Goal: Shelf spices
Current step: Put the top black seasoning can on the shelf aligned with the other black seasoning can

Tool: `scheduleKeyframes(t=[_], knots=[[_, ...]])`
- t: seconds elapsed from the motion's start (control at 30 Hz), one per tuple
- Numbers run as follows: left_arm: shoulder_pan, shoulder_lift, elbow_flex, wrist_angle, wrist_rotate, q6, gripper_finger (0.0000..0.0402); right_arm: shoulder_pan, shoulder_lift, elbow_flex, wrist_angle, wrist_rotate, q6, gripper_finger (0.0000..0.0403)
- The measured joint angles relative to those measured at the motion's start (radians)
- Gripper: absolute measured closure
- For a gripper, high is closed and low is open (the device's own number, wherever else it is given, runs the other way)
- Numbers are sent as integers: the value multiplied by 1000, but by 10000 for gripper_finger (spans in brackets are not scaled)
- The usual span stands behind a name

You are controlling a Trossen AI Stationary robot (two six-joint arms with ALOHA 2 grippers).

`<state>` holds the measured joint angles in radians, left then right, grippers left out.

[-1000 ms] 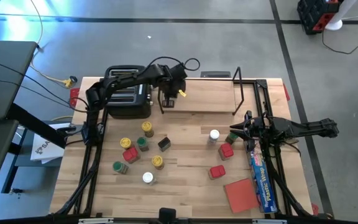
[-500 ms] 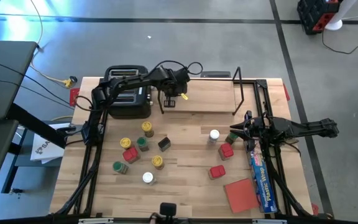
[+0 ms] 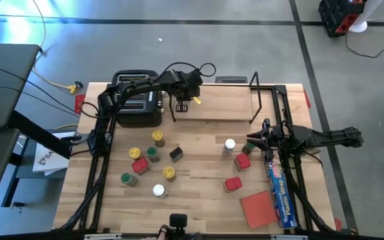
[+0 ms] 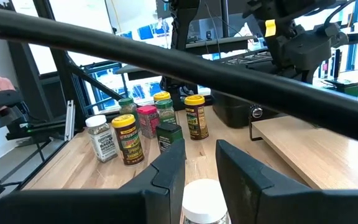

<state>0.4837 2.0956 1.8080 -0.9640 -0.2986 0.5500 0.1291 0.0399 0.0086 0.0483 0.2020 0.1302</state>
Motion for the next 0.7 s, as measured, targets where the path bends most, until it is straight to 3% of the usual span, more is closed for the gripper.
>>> scheduleKeyframes(t=[0.7], knots=[[0,0,0,60,80,-130,401,0,0,0,0,0,0,318]])
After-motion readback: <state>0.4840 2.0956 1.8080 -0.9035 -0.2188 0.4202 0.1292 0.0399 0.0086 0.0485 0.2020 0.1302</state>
